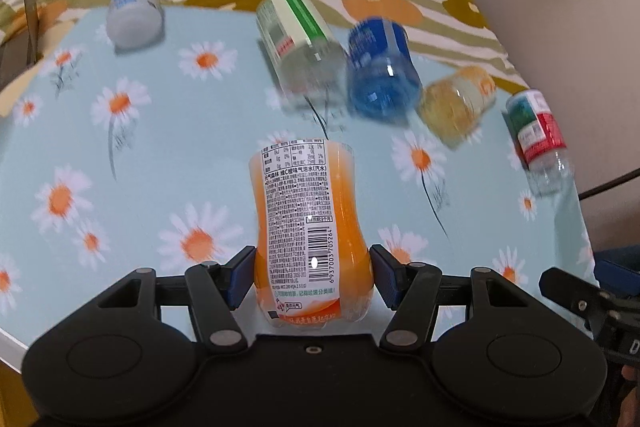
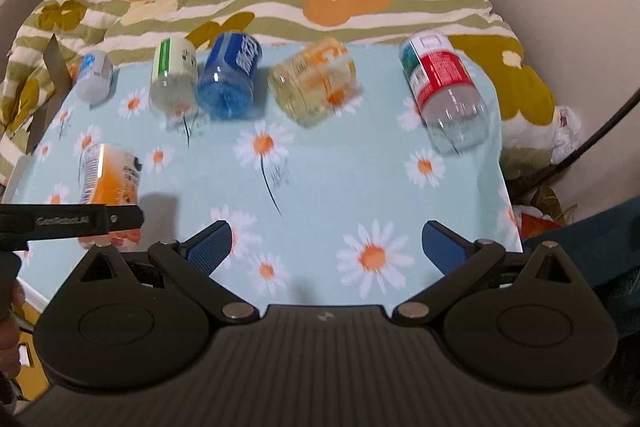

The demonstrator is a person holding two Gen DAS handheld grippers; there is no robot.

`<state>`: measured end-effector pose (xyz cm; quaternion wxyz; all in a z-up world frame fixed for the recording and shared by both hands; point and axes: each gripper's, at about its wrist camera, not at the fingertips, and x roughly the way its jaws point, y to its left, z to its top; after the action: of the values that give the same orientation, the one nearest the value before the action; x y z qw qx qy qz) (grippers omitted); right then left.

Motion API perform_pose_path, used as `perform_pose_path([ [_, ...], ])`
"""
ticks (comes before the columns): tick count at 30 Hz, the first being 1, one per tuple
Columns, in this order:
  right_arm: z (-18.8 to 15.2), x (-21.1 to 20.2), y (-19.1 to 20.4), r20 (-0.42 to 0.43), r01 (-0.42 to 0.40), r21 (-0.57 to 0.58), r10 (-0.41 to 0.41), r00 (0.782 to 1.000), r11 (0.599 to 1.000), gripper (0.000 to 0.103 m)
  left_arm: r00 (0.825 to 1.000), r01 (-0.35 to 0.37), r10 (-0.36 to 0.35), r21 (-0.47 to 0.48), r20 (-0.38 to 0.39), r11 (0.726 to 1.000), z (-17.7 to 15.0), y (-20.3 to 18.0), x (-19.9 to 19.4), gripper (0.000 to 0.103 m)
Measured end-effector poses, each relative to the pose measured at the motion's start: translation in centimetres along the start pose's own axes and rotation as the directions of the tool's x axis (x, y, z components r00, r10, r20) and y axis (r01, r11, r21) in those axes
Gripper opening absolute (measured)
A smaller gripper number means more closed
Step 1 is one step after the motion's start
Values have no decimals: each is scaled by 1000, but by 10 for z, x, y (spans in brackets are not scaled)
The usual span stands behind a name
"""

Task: Flip cup upright
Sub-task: 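Close the right gripper around the middle of the orange-labelled bottle, then lift the orange-labelled bottle and rotate it so its base points down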

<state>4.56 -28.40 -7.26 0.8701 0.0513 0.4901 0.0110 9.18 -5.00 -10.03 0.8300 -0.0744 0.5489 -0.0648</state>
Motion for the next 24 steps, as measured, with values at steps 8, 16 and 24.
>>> perform_pose_path([
  [8,-21,3,-13,-20,-9,-2,9,1000,1000,103,999,-36,36,49,-1,998,-17,-17,20,65],
  [16,-24,4,-20,-29,-9,0,9,1000,1000,103,998,-58,58,83,13,995,-21,-23,28,66],
  [24,-24,1,-23,-20,-3,-2,3,1000,1000,103,995,-89,84,107,53,990,-22,-26,20,95],
])
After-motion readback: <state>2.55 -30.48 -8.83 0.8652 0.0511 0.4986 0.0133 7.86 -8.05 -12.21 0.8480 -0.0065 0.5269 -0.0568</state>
